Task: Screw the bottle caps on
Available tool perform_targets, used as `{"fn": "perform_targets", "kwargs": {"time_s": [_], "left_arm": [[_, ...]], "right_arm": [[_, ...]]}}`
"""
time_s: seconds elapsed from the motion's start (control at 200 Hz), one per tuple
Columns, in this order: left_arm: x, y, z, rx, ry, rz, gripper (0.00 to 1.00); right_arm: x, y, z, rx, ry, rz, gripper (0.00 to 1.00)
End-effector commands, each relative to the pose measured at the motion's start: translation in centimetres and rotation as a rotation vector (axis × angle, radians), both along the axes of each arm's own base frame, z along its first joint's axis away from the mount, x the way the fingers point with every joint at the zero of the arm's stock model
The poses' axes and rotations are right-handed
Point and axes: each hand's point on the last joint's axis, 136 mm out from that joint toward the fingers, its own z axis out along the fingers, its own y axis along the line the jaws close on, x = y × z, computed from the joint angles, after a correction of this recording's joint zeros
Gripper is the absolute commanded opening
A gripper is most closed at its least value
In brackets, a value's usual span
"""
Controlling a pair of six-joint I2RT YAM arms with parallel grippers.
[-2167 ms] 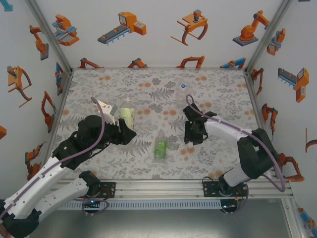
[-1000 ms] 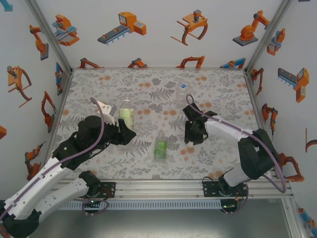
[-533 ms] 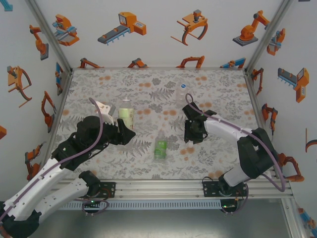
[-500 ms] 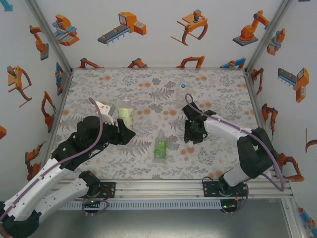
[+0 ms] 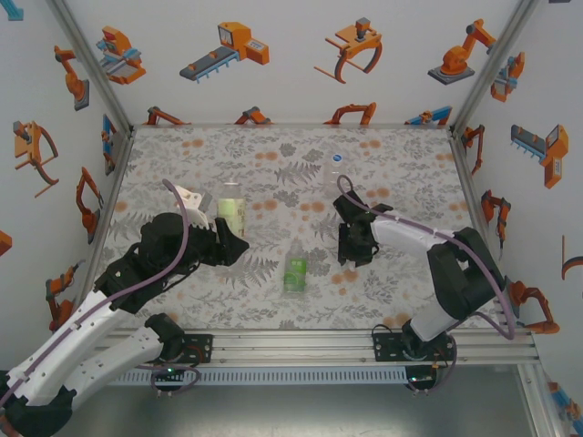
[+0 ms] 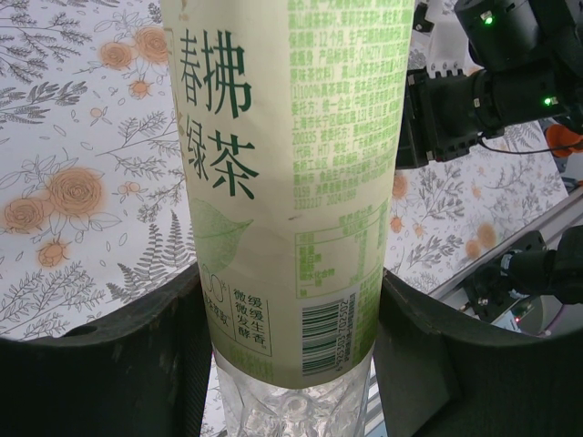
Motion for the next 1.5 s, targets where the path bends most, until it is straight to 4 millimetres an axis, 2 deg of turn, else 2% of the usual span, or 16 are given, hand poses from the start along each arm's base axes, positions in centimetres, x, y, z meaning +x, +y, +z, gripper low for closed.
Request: {"fn": "perform_targets", "kwargs": {"time_s": [0.0, 0.09, 0.26, 0.366, 0.511, 0.621, 0.876, 1.021, 1.197, 1.492], "left_arm": [[-0.1, 0.2, 0.2, -0.021, 0.001, 0.008, 0.0], [0.0, 0.2, 0.1, -0.021, 0.003, 0.008, 0.0], [-0.1, 0.2, 0.2, -0.024, 0.002, 0.011, 0.0], [-0.1, 0.3, 0.3, -0.025, 0.002, 0.014, 0.0], [-0.1, 0.3, 0.3, -0.027, 0.003, 0.016, 0.0], [0.0, 0.3, 0.4, -0.03, 0.001, 0.017, 0.0], [0.2, 0.0, 0.3, -0.033, 0.006, 0.012, 0.0], [0.3, -0.1, 0.4, -0.038, 0.007, 0.011, 0.0], [0.3, -0.1, 0.3, -0.035, 0.011, 0.012, 0.0], [0.4, -0.1, 0.2, -0.038, 0.015, 0.017, 0.0]], "right_arm": [[-0.6, -0.1, -1.0, -0.01, 0.02, 0.007, 0.43], [-0.8, -0.2, -1.3, -0.009, 0.028, 0.003, 0.43], [-1.1, 0.1, -1.6, 0.021, 0.042, -0.013, 0.33], [-1.3, 1.1, -1.9, 0.115, 0.056, -0.045, 0.28], [-1.4, 1.8, -2.4, 0.256, 0.067, -0.11, 0.28], [-1.5, 1.1, -2.5, 0.317, 0.069, -0.155, 0.28], [-2.2, -2.1, -3.2, 0.439, 0.089, -0.287, 0.31], [-2.5, -3.4, -3.4, 0.406, 0.093, -0.32, 0.35], [-2.2, -4.7, -2.9, 0.316, 0.081, -0.307, 0.35], [-2.4, -3.2, -2.1, 0.283, 0.065, -0.2, 0.36]]}}
